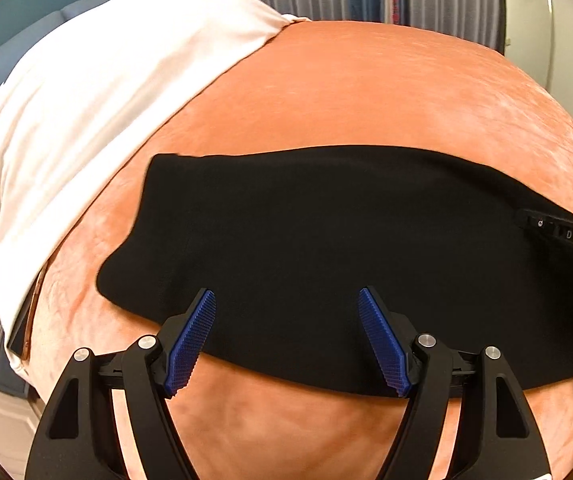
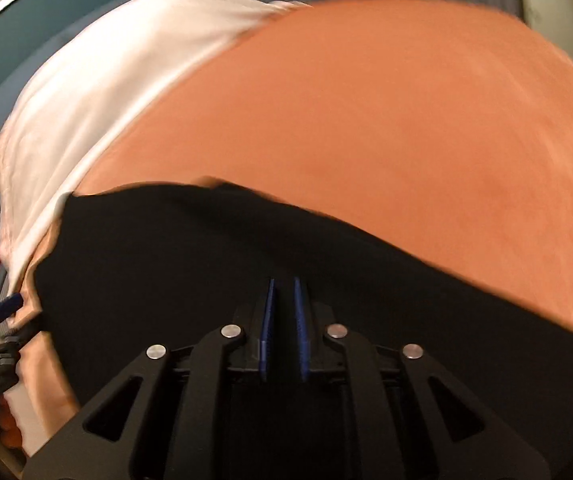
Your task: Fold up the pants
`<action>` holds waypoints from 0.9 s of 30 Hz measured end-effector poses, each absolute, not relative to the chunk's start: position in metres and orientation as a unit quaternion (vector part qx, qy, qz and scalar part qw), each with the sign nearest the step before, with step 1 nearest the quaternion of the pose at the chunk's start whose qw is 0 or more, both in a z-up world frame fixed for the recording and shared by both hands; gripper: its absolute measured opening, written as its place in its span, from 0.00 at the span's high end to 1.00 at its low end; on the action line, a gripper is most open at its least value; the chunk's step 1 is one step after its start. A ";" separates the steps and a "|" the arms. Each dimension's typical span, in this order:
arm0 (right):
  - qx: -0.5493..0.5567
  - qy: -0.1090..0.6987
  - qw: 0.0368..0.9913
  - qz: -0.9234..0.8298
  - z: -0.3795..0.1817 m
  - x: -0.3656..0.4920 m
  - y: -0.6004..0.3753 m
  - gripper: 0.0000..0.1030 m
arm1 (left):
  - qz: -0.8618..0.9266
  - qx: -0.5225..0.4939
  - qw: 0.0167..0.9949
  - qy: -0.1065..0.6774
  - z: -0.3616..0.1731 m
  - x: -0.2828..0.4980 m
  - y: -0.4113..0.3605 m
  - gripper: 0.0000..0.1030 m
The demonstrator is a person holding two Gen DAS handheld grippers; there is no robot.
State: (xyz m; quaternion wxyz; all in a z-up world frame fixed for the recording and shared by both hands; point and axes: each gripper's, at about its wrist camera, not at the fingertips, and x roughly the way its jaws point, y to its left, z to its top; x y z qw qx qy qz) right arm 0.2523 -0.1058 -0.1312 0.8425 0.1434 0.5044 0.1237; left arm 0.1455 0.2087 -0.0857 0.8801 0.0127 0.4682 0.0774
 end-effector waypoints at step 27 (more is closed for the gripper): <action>0.222 0.358 0.885 -0.199 -0.016 -0.045 -0.508 0.40 | -0.093 0.143 0.885 0.433 -0.052 0.081 -0.080 0.22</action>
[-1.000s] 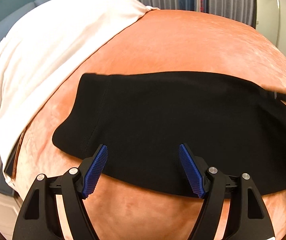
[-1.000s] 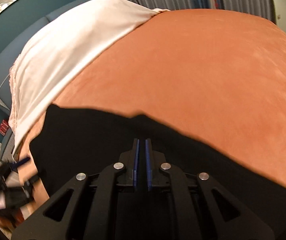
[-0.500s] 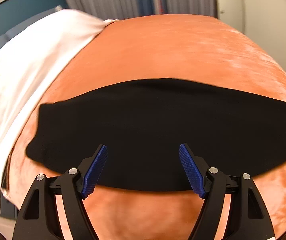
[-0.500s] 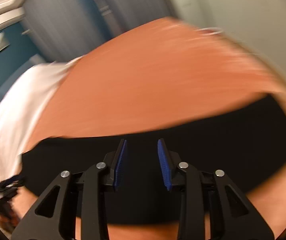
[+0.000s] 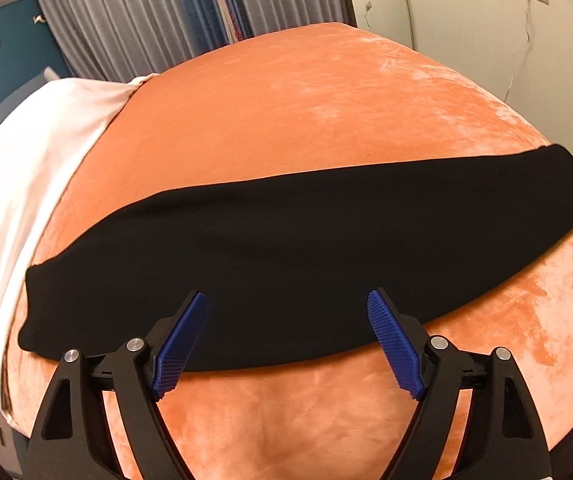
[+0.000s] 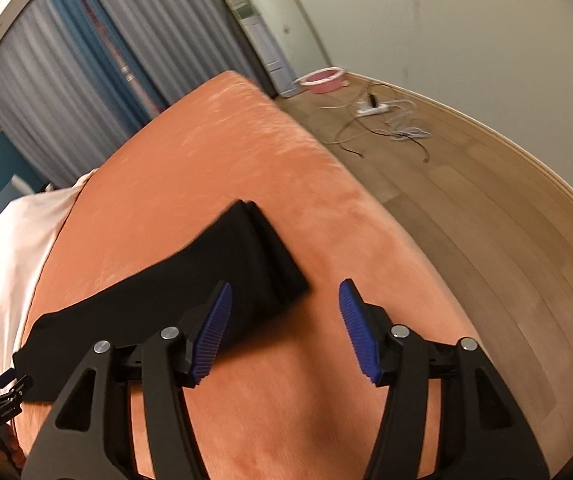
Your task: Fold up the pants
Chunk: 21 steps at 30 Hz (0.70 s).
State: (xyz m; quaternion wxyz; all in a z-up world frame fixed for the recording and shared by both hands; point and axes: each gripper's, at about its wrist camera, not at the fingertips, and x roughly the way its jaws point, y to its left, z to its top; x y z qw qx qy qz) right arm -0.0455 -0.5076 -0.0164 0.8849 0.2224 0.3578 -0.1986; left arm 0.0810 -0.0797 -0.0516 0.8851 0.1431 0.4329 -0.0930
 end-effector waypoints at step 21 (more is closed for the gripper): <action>0.240 0.369 0.881 -0.175 -0.026 -0.040 -0.558 0.33 | -0.047 0.153 0.871 0.464 -0.073 0.092 -0.093 0.22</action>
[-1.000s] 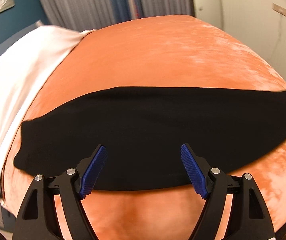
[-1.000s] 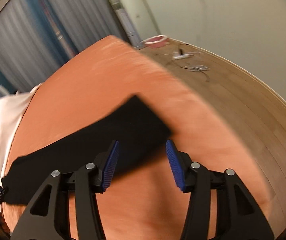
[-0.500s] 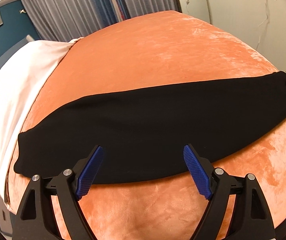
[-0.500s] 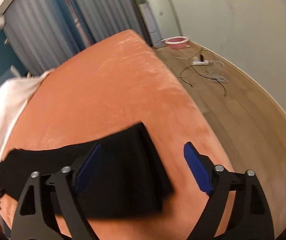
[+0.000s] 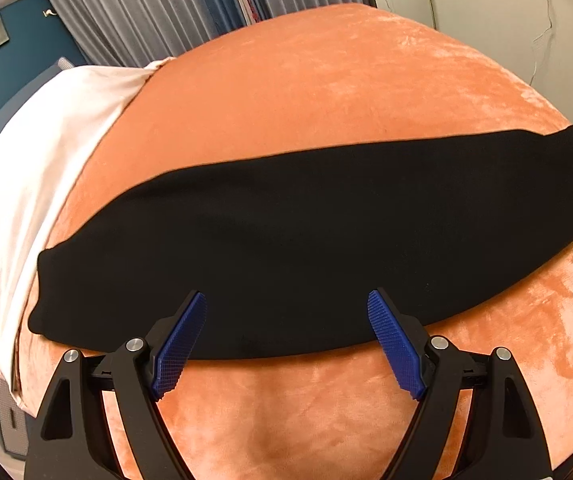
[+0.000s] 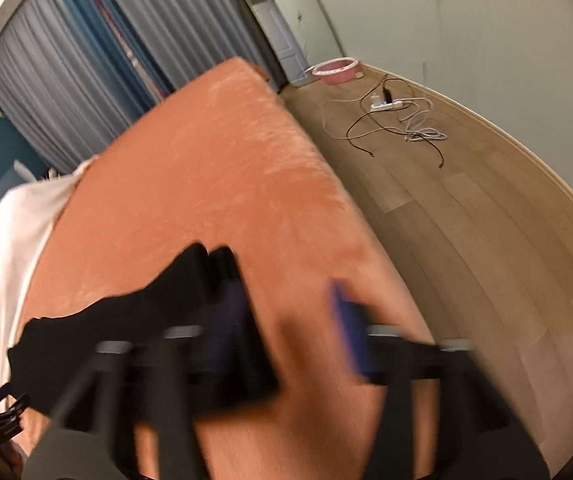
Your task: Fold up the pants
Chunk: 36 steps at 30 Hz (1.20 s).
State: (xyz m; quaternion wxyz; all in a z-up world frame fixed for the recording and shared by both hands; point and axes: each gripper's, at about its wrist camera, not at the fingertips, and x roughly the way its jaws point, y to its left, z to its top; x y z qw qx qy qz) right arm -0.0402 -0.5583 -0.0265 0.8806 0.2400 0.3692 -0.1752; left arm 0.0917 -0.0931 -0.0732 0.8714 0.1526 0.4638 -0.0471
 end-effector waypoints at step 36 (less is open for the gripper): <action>0.289 0.348 0.880 -0.146 0.010 0.002 -0.455 0.80 | -0.038 0.001 0.876 0.481 -0.092 0.126 0.036 0.28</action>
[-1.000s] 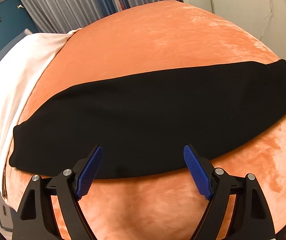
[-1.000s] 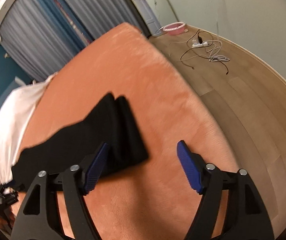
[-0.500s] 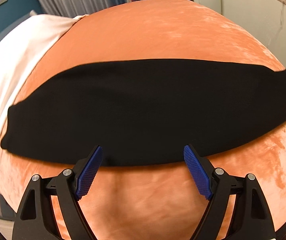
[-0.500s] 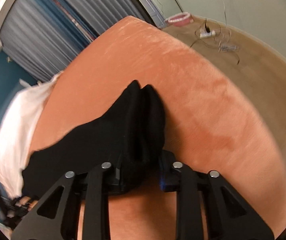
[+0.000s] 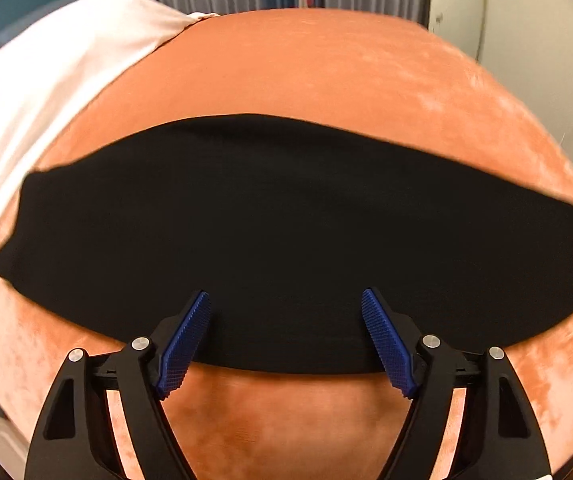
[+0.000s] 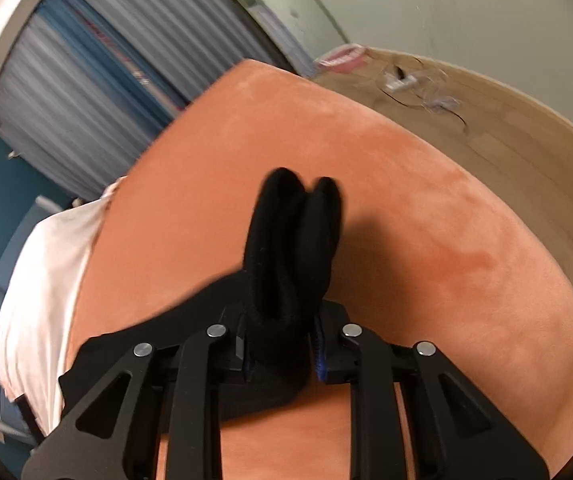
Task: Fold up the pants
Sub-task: 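Grasp the pant leg ends with the right gripper and fold toward the left tool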
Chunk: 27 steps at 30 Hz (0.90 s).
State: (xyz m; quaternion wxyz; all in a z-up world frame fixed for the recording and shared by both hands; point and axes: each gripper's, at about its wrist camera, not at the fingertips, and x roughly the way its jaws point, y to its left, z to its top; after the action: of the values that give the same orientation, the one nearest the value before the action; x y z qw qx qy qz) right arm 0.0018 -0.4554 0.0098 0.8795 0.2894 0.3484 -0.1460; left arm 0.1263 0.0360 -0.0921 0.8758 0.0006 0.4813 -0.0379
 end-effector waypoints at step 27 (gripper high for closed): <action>0.150 0.466 0.866 0.103 -0.057 0.177 -0.077 0.80 | 0.003 -0.092 0.899 0.428 -0.068 0.092 0.232 0.28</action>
State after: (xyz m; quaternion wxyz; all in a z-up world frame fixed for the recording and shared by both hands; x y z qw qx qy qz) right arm 0.1770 -0.0774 -0.0570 0.8661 0.1499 0.4656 0.1032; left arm 0.0924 0.2318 -0.0675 0.8992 -0.0917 0.4278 0.0030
